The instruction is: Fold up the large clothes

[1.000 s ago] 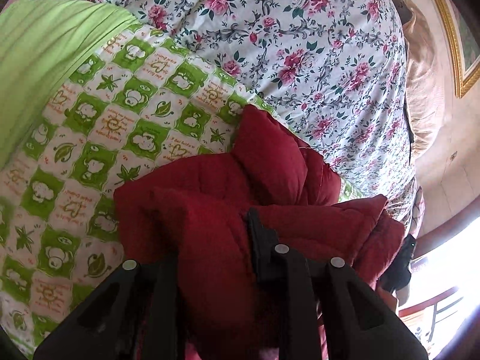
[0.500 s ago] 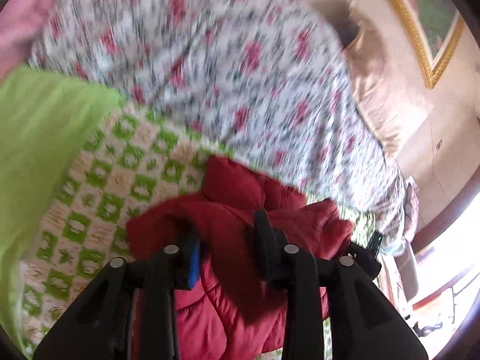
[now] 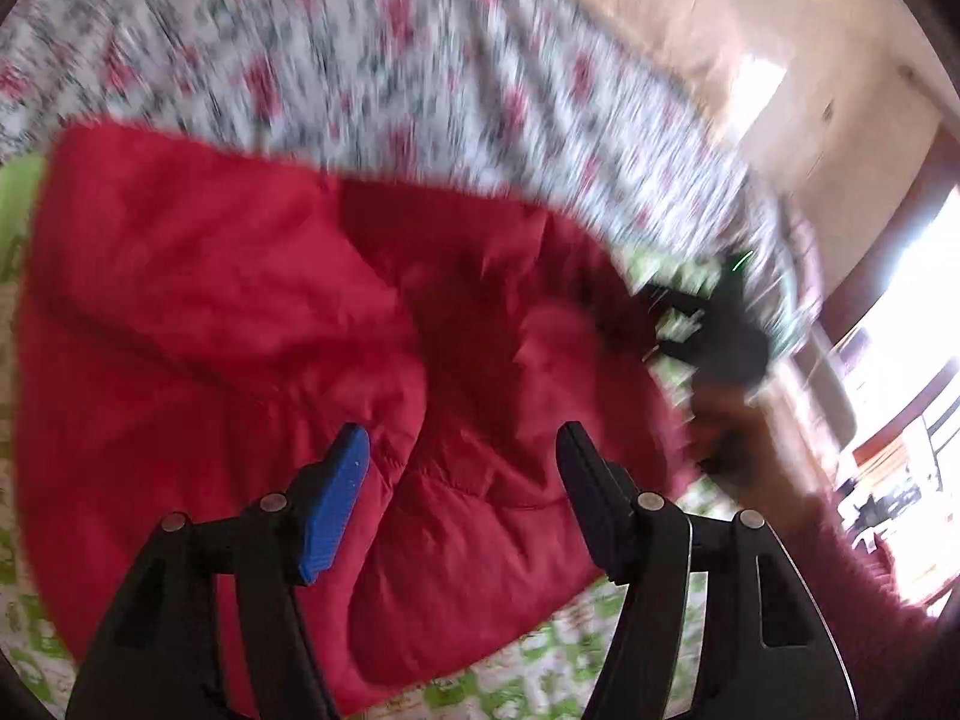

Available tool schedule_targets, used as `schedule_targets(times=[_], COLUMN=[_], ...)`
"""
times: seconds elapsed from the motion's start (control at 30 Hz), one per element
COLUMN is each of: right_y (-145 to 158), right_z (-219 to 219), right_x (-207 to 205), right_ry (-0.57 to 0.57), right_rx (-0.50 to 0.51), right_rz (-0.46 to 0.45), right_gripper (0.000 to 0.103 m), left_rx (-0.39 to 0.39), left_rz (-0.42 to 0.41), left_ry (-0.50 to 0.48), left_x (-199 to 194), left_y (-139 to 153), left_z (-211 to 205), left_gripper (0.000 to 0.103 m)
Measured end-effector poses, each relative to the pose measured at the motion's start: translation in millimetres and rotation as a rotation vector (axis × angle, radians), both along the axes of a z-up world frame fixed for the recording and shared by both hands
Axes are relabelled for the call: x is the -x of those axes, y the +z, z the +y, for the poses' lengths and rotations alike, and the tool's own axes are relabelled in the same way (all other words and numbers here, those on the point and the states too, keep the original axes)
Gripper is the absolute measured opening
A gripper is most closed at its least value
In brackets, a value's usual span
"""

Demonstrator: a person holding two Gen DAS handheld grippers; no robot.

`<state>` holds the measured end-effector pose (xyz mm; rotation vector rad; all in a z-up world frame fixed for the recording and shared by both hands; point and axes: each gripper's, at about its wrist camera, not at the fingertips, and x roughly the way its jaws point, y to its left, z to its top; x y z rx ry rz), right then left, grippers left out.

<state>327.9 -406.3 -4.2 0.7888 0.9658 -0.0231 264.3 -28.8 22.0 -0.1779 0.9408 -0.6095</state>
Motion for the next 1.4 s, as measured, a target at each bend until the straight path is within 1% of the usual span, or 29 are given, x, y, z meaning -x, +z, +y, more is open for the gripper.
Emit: schedule_targets(times=[0.03, 0.07, 0.1, 0.2, 0.23, 0.27, 0.33, 0.4, 0.43, 0.47, 0.53, 0.57, 0.6, 0.67, 0.73, 0.8, 0.87, 0.97, 1.07, 1.2, 1.3, 1.4], right_y=[6.4, 14.9, 21.8, 47.9, 58.5, 64.7, 76.1, 86.2, 90.3, 92.5, 88.8, 84.1, 78.6, 65.3, 53.6, 42.3, 22.3, 2.4, -13.3, -18.7, -27.4, -36.4], right_z=[-2.3, -4.3, -4.4, -6.6, -4.2, -1.7, 6.5, 24.0, 34.4, 50.6, 86.4, 102.4, 114.6, 133.1, 145.3, 150.0, 144.5, 134.5, 115.5, 105.9, 101.2, 100.5], right_x=[0.5, 0.5, 0.9, 12.5, 19.0, 23.7, 37.5, 49.7, 53.4, 55.5, 53.5, 51.5, 49.8, 43.4, 36.3, 26.4, 8.8, -9.1, -29.2, -42.2, -50.4, -56.2], right_ry=[0.015, 0.025, 0.031, 0.055, 0.062, 0.066, 0.100, 0.156, 0.192, 0.255, 0.392, 0.454, 0.507, 0.585, 0.623, 0.617, 0.588, 0.559, 0.481, 0.422, 0.405, 0.401], right_rx=[-0.018, -0.027, -0.031, -0.044, -0.026, -0.009, 0.021, 0.066, 0.095, 0.141, 0.241, 0.276, 0.289, 0.315, 0.380, 0.437, 0.484, 0.511, 0.453, 0.454, 0.439, 0.422], right_rz=[-0.012, -0.025, -0.034, -0.089, -0.118, -0.132, -0.172, -0.218, -0.235, -0.247, -0.238, -0.231, -0.225, -0.204, -0.168, -0.128, -0.072, -0.050, -0.022, -0.018, -0.012, -0.017], right_gripper=[0.050, 0.053, 0.054, 0.065, 0.073, 0.078, 0.078, 0.078, 0.078, 0.078, 0.078, 0.078, 0.078, 0.076, 0.076, 0.076, 0.076, 0.076, 0.076, 0.076, 0.079, 0.081], left_rx=[-0.041, -0.060, -0.067, -0.060, -0.061, -0.067, -0.076, -0.080, -0.083, -0.088, -0.096, -0.099, -0.104, -0.128, -0.160, -0.183, -0.190, -0.203, -0.221, -0.197, -0.185, -0.169], left_rz=[0.010, 0.013, 0.014, 0.018, 0.016, 0.013, 0.010, 0.008, 0.008, 0.006, 0.007, 0.009, 0.012, 0.007, -0.009, -0.019, -0.021, -0.020, -0.018, 0.015, 0.027, 0.036], left_ry=[0.008, 0.014, 0.022, 0.045, 0.051, 0.056, 0.063, 0.065, 0.066, 0.066, 0.064, 0.063, 0.061, 0.059, 0.074, 0.093, 0.101, 0.133, 0.193, 0.226, 0.233, 0.236], left_x=[-5.1, -7.9, -10.7, -15.7, -16.4, -17.5, -17.9, -17.5, -17.8, -17.9, -18.8, -17.9, -19.6, -21.7, -26.9, -33.3, -44.9, -63.7, -87.3, -117.3, -131.0, -134.8], left_y=[-12.7, -19.2, -23.8, -27.9, -26.9, -26.0, -24.9, -26.2, -25.6, -25.0, -26.5, -26.8, -26.3, -24.2, -23.8, -26.7, -33.5, -40.6, -44.6, -58.2, -69.2, -73.6], left_z=[-8.0, -11.3, -12.3, -9.1, -9.2, -9.4, -8.8, -9.1, -8.8, -8.4, -6.7, -7.9, -7.9, -5.1, -0.9, 5.1, 12.7, 21.6, 31.0, 40.9, 42.5, 44.8], left_gripper=[0.064, 0.064, 0.064, 0.064, 0.064, 0.064, 0.064, 0.064, 0.064, 0.064, 0.064, 0.064, 0.064, 0.064, 0.064, 0.064, 0.064, 0.063, 0.058, 0.057, 0.058, 0.057])
